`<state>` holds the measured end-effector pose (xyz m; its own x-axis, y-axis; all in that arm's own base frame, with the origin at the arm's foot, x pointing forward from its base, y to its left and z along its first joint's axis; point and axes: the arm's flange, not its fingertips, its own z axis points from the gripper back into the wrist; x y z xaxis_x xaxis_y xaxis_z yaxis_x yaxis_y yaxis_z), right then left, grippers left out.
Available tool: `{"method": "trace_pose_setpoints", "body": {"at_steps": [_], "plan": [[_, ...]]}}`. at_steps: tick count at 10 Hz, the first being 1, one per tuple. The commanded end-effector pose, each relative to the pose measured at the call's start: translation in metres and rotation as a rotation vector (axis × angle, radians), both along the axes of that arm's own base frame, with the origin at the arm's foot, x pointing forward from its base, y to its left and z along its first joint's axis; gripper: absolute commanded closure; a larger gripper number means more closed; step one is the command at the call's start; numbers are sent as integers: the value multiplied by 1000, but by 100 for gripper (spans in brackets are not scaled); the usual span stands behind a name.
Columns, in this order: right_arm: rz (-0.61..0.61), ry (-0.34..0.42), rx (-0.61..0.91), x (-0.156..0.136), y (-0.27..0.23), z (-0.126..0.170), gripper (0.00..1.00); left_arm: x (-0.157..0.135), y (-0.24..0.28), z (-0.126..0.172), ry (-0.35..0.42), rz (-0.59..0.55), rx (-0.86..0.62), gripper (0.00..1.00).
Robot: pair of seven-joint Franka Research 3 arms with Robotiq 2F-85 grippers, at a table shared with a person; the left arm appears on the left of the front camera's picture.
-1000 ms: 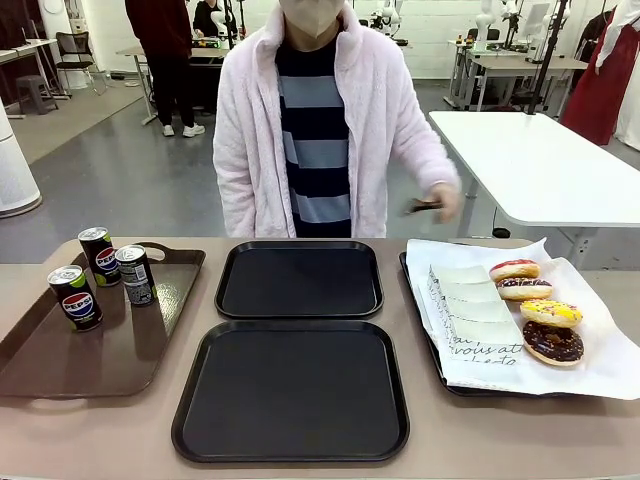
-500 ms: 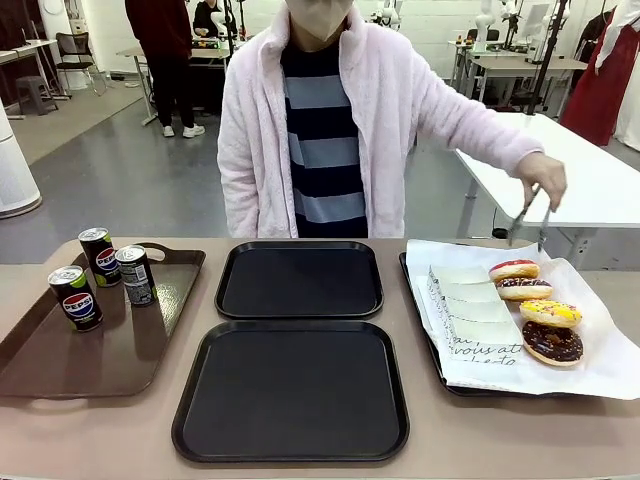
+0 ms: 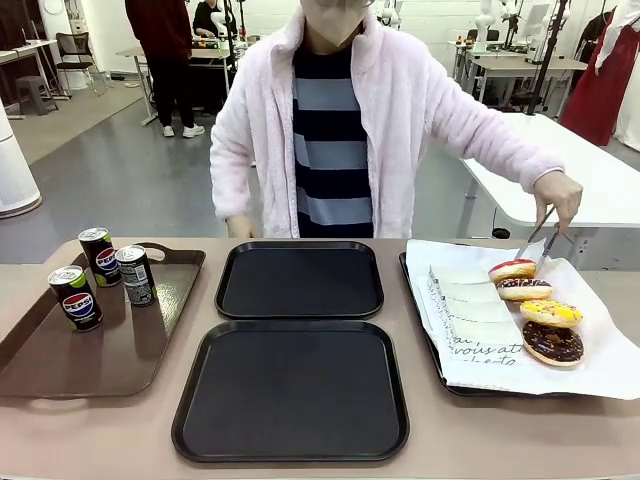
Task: Set up donuts and drinks on trays.
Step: Pick up one Pepsi coke and place it on the Flat Tray.
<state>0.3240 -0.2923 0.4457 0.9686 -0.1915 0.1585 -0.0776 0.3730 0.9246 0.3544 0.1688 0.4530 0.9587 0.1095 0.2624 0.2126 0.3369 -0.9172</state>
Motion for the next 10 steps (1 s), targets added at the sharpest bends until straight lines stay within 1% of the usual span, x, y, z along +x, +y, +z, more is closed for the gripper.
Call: {"method": "trace_pose_setpoints", "body": {"at_steps": [1, 2, 3, 4, 5, 6, 7, 9, 10], "plan": [[0, 11, 10, -1, 0, 0, 0, 0, 0, 0, 0, 0, 0, 0], [0, 11, 10, -1, 0, 0, 0, 13, -1, 7, 23, -15, 29, 0], [0, 11, 10, -1, 0, 0, 0, 24, -9, 16, 38, -22, 98, 0], [0, 11, 10, -1, 0, 0, 0, 28, -22, 28, 43, -16, 186, 0], [0, 11, 10, -1, 0, 0, 0, 37, -35, 41, 75, -19, 309, 0], [0, 11, 10, -1, 0, 0, 0, 44, -52, 53, 92, 27, 435, 0], [0, 11, 10, -1, 0, 0, 0, 51, -71, 62, 137, 25, 569, 0], [0, 11, 10, -1, 0, 0, 0, 66, -116, 66, 175, 75, 816, 0], [0, 11, 10, -1, 0, 0, 0, 76, -137, 66, 208, 66, 878, 0]]}}
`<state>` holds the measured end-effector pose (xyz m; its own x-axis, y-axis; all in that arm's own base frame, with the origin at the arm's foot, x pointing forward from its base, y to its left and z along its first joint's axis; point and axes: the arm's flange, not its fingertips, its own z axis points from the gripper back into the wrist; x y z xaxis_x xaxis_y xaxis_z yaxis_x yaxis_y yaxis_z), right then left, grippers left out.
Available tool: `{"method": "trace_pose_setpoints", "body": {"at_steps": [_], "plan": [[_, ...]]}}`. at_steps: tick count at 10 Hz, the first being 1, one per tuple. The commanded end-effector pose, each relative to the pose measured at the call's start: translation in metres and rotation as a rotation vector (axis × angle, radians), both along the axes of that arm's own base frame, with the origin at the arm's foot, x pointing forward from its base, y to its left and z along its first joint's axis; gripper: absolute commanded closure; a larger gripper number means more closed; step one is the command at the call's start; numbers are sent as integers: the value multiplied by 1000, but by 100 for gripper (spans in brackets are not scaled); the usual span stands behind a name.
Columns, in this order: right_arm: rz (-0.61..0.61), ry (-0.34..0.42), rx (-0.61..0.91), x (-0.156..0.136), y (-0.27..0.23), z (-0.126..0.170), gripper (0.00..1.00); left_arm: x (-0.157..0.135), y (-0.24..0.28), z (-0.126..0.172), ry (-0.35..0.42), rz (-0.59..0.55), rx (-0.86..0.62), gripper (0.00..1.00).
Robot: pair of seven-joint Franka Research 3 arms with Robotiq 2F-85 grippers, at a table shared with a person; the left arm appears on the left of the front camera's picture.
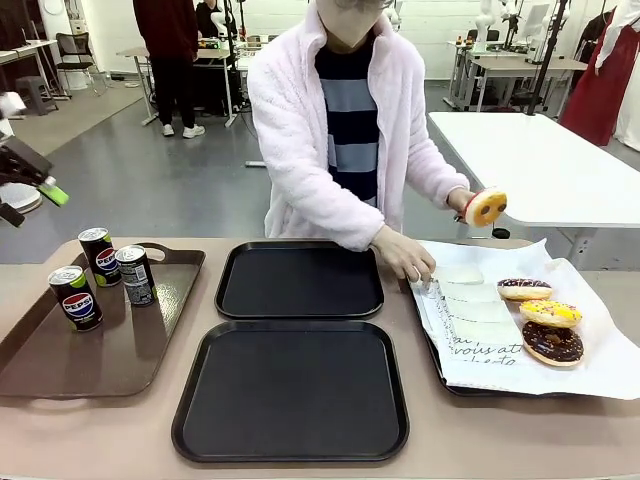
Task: Set up donuts and drinks on trays.
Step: Pick up one Pepsi coke and place it on the Flat Tray.
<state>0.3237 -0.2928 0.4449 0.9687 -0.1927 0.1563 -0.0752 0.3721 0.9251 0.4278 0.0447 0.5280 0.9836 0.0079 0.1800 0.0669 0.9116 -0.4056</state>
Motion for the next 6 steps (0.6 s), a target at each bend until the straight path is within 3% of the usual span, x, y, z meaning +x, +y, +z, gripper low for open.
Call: {"method": "trace_pose_setpoints", "body": {"at_steps": [1, 6], "plan": [[1, 9, 9, -1, 0, 0, 0, 13, -30, -11, 97, 30, 110, 0], [1, 9, 9, -1, 0, 0, 0, 72, -99, -54, 161, 136, 279, 0]]}}
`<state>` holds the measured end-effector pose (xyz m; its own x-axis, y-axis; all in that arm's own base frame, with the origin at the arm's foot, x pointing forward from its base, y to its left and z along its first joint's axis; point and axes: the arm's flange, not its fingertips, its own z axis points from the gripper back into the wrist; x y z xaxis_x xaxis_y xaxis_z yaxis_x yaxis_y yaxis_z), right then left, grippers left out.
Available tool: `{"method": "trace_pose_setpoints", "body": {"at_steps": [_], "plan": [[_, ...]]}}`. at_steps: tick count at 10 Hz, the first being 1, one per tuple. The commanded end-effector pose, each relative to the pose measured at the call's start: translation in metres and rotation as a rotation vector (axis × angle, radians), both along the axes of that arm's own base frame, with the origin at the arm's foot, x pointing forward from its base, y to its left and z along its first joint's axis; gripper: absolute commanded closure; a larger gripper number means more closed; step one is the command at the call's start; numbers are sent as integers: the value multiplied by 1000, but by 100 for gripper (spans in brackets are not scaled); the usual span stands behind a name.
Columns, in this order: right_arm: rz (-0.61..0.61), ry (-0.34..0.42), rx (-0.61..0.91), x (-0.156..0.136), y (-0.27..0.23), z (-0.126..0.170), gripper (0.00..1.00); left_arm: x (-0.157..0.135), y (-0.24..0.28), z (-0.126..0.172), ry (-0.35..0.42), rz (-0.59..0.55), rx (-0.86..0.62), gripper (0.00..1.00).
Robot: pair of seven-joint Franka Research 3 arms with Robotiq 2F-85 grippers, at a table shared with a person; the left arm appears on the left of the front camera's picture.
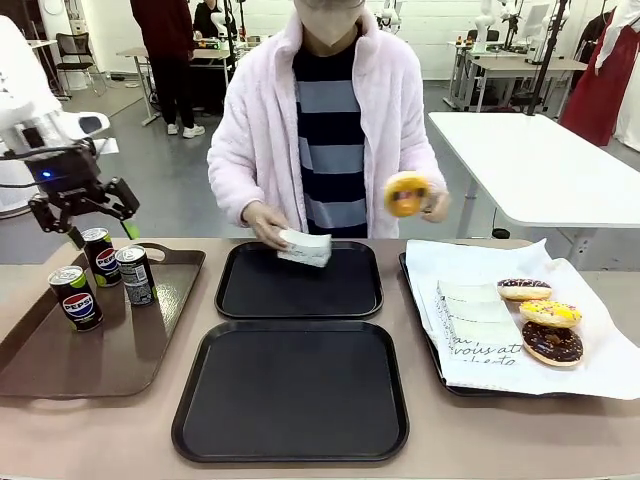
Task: Set up donuts and drinks on trays.
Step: Pick up one Pepsi coke and place it on the Flat Tray.
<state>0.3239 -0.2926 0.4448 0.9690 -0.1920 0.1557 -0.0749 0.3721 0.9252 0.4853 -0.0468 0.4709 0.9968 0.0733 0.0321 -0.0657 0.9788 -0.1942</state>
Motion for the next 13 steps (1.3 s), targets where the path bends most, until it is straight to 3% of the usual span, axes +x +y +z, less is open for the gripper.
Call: {"method": "trace_pose_setpoints", "body": {"at_steps": [1, 7, 13], "plan": [[1, 9, 9, -1, 0, 1, 0, 25, -16, -1, -12, 54, 102, 0], [1, 9, 9, -1, 0, 1, 0, 57, -17, -40, -27, 50, 162, 0], [1, 9, 9, -1, 0, 1, 0, 61, -29, -76, -11, -28, 155, 0]]}}
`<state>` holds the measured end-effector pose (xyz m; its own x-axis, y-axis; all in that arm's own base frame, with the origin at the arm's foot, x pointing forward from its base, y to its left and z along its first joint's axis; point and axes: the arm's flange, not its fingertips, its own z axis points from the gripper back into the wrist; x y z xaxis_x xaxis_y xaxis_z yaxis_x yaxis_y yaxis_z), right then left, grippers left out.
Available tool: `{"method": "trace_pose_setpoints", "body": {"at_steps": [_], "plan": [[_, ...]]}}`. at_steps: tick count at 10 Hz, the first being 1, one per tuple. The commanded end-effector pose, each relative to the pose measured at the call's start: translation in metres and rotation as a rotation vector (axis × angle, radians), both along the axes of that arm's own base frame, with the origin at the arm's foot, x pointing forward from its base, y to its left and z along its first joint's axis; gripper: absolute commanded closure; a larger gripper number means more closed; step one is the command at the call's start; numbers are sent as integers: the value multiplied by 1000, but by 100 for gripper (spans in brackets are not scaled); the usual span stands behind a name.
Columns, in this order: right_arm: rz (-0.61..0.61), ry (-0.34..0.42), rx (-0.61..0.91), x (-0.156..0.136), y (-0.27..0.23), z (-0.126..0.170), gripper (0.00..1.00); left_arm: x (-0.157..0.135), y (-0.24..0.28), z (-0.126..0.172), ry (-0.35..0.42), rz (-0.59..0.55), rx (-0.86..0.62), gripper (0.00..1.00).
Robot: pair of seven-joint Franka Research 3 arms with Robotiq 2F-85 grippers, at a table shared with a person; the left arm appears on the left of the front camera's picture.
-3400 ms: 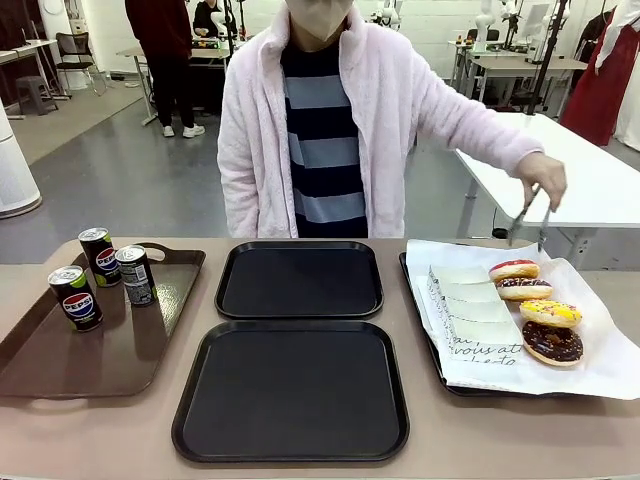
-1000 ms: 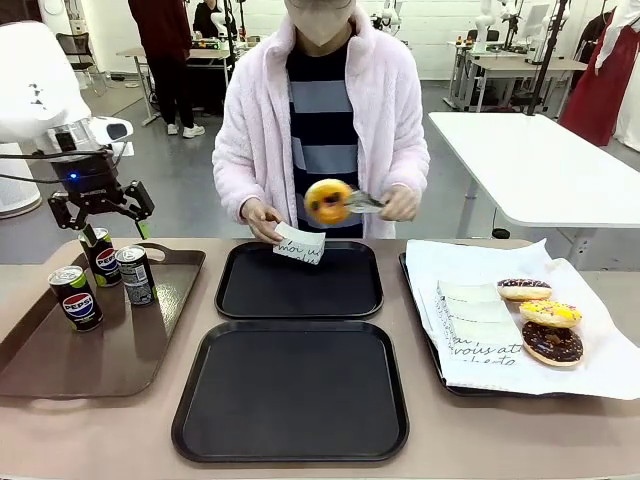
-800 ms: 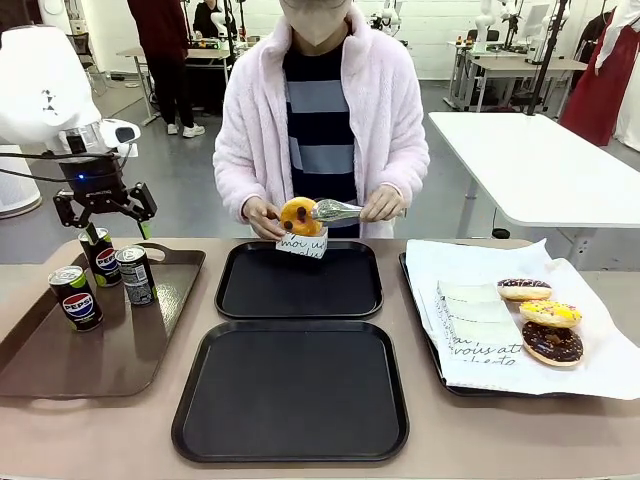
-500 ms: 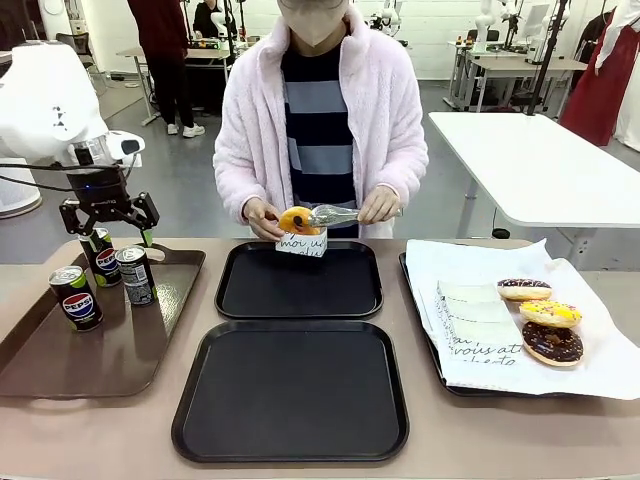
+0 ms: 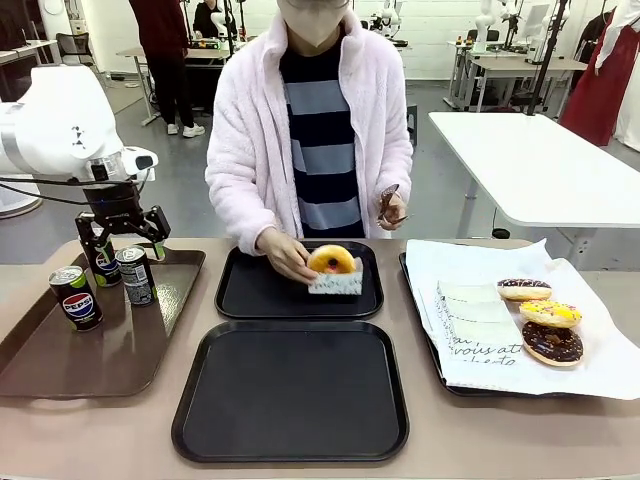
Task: Set up donuts and drinks on trays.
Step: Pick up one Pepsi coke and place it on the Flat Tray.
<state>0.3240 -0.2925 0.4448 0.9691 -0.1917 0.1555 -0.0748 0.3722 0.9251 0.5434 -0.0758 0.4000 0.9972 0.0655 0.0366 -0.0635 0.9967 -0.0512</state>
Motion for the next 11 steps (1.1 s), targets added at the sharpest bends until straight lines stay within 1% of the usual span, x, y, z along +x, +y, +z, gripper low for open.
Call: {"method": "trace_pose_setpoints", "body": {"at_steps": [1, 4, 6, 7, 8, 9, 10, 11], "plan": [[1, 8, 9, -1, 0, 1, 0, 2, 0, -8, -11, -29, 16, 0], [1, 8, 9, -1, 0, 1, 0, 1, 3, -10, 2, -27, 29, 0], [1, 8, 9, -1, 0, 1, 0, -3, 7, -13, 49, -23, 53, 0], [1, 8, 9, -1, 0, 1, 0, -5, 7, -12, 58, -30, 61, 3], [1, 8, 9, -1, 0, 1, 0, -7, 6, -13, 64, -42, 58, 26], [1, 8, 9, -1, 0, 1, 0, -8, 4, -13, 66, -51, 58, 59], [1, 8, 9, -1, 0, 1, 0, -8, 3, -13, 64, -54, 56, 81], [1, 8, 9, -1, 0, 1, 0, -9, 3, -13, 63, -54, 55, 100]]}}
